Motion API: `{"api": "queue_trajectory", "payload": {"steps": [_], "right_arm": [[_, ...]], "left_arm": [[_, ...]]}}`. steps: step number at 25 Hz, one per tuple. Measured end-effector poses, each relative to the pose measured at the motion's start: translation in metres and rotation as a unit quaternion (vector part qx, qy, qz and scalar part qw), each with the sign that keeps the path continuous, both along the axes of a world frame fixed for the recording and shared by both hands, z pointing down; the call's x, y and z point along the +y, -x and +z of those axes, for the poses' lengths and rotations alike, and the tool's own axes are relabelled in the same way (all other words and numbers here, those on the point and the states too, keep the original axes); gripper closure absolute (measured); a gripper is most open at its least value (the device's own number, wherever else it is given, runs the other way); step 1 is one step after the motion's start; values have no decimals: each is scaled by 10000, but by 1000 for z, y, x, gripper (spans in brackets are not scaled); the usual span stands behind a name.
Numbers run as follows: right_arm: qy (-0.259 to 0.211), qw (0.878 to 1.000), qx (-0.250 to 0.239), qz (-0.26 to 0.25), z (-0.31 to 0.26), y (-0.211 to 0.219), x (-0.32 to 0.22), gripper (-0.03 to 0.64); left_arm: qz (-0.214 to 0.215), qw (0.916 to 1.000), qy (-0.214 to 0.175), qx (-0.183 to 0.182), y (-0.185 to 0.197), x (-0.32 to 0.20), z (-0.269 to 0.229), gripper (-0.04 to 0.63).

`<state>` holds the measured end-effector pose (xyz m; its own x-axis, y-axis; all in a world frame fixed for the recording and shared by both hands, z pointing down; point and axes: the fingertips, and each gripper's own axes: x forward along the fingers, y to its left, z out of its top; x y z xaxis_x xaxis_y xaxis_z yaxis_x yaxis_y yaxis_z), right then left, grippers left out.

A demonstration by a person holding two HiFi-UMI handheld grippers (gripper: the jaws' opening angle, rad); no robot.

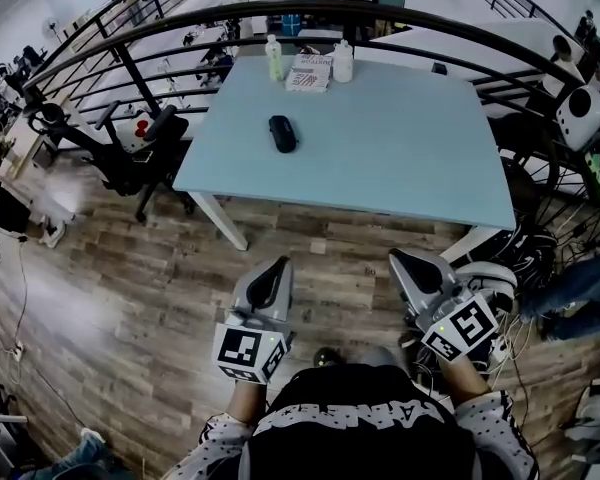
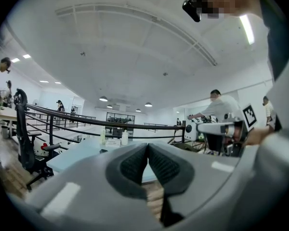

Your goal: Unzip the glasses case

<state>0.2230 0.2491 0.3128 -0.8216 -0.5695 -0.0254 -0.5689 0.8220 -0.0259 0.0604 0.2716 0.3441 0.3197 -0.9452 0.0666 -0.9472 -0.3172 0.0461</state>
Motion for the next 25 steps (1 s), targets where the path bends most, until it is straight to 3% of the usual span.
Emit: {"api": "queue_trajectory", "payload": {"steps": [13,25], "right_arm": [[-86,9989,42,-452,1,38,-5,612],[-259,9967,53,-764,-3,78,-71,612]], "left_arm": [[-439,9990,33,-4,34,12,5,595],[-817,9966,-17,-127,78,-35,3,595]]}}
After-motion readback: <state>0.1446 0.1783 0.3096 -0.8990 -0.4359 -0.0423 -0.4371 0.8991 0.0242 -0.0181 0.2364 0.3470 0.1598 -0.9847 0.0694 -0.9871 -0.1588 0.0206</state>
